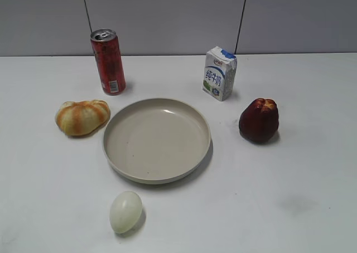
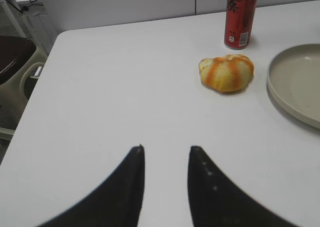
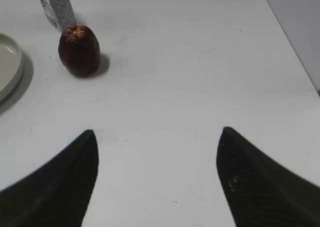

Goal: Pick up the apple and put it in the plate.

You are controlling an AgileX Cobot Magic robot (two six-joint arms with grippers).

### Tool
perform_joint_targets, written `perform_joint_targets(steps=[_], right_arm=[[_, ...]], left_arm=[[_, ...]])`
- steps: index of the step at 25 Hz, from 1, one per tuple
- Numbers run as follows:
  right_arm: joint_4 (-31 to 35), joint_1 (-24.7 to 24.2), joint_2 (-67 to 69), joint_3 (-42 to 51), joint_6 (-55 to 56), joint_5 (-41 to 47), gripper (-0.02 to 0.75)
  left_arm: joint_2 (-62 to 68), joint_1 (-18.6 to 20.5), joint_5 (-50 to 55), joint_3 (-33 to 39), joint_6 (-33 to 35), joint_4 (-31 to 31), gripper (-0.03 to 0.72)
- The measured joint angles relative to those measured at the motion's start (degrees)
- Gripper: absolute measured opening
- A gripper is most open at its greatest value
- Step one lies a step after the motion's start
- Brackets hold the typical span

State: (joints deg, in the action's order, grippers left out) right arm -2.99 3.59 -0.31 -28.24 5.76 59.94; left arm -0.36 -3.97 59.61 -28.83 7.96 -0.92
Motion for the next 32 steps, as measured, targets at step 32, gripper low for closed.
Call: perform_joint_targets(steps=[32], right_arm=[[20.04,0.48,53.15,-7.67,-23.6,-30.42,0.672]], left_arm=[[0.0,0.0,0.0,0.0,0.0,0.0,0.236]])
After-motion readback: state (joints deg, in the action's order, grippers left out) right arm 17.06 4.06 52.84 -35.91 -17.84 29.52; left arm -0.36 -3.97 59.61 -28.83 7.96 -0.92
